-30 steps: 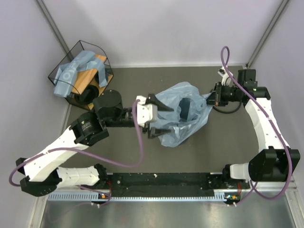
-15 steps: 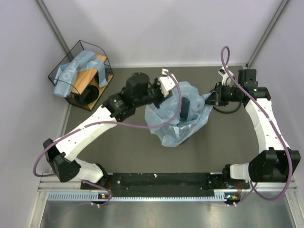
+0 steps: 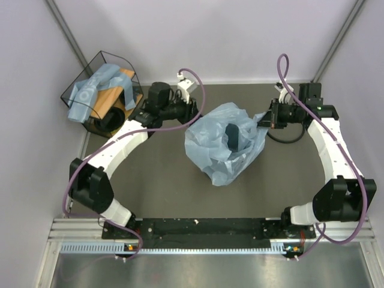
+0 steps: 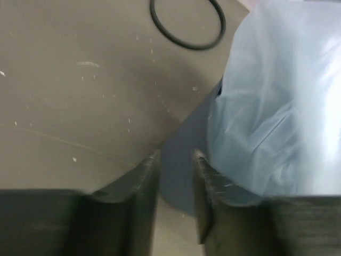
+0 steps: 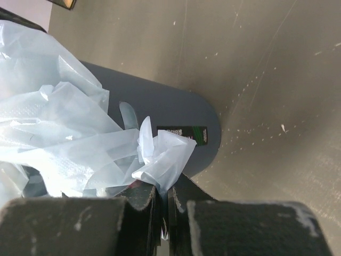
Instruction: Put the trash bags into the trash bin
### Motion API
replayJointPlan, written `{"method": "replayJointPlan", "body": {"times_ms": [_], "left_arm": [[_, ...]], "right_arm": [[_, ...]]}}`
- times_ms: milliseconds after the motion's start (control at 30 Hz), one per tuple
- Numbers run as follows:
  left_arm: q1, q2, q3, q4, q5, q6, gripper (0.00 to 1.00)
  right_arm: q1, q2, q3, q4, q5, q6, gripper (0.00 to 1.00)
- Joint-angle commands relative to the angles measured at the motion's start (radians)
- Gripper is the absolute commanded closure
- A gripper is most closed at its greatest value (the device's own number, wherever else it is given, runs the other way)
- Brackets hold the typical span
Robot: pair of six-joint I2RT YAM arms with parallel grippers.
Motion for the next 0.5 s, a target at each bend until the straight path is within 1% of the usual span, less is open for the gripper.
{"method": "replayJointPlan", "body": {"times_ms": [0, 33, 67, 100, 133, 200, 233, 267, 300, 333, 367, 400, 433, 467], "left_arm": [[0.097, -0.088, -0.074, 0.192, 0.251, -0.14, 0.48], [0.102, -0.117, -0.091, 0.224, 0.237, -0.122, 0.39], [0.112, -0.173, -0.094, 0.209, 0.231, -0.096, 0.31], [0.114, -0.197, -0.073, 0.179, 0.22, -0.067, 0.3], [0.117, -0.233, -0.056, 0.092, 0.196, -0.008, 0.3], [0.117, -0.275, -0.006, 0.03, 0.202, 0.049, 0.32], [0.111, -0.322, 0.005, 0.001, 0.206, 0.141, 0.32], [0.085, -0.341, 0.016, -0.057, 0.224, 0.186, 0.32], [0.064, -0.352, 0.058, -0.122, 0.231, 0.239, 0.32], [0.036, -0.355, 0.089, -0.191, 0.232, 0.36, 0.32], [-0.034, -0.349, 0.118, -0.343, 0.217, 0.42, 0.32], [-0.077, -0.346, 0.163, -0.402, 0.2, 0.473, 0.32], [-0.123, -0.338, 0.171, -0.439, 0.173, 0.538, 0.32], [-0.203, -0.336, 0.171, -0.478, 0.153, 0.554, 0.31]], "right_arm": [[0.007, -0.011, 0.063, 0.039, -0.021, 0.009, 0.98], [0.007, -0.022, 0.063, 0.039, -0.03, 0.01, 0.98], [0.007, -0.027, 0.063, 0.039, -0.03, 0.012, 0.98], [0.007, -0.031, 0.062, 0.039, -0.032, 0.013, 0.98], [0.007, -0.037, 0.059, 0.039, -0.033, 0.015, 0.98], [0.007, -0.05, 0.052, 0.039, -0.033, 0.012, 0.98], [0.007, -0.053, 0.045, 0.039, -0.032, 0.01, 0.98], [0.007, -0.054, 0.042, 0.037, -0.03, 0.012, 0.98], [0.007, -0.054, 0.039, 0.037, -0.029, 0.007, 0.98], [0.007, -0.054, 0.034, 0.037, -0.027, 0.003, 0.98], [0.007, -0.054, 0.031, 0.037, -0.024, 0.001, 0.98], [0.007, -0.054, 0.031, 0.037, -0.021, -0.001, 0.98], [0.007, -0.054, 0.029, 0.038, -0.023, -0.001, 0.98], [0.007, -0.053, 0.029, 0.037, -0.024, -0.001, 0.98]]}}
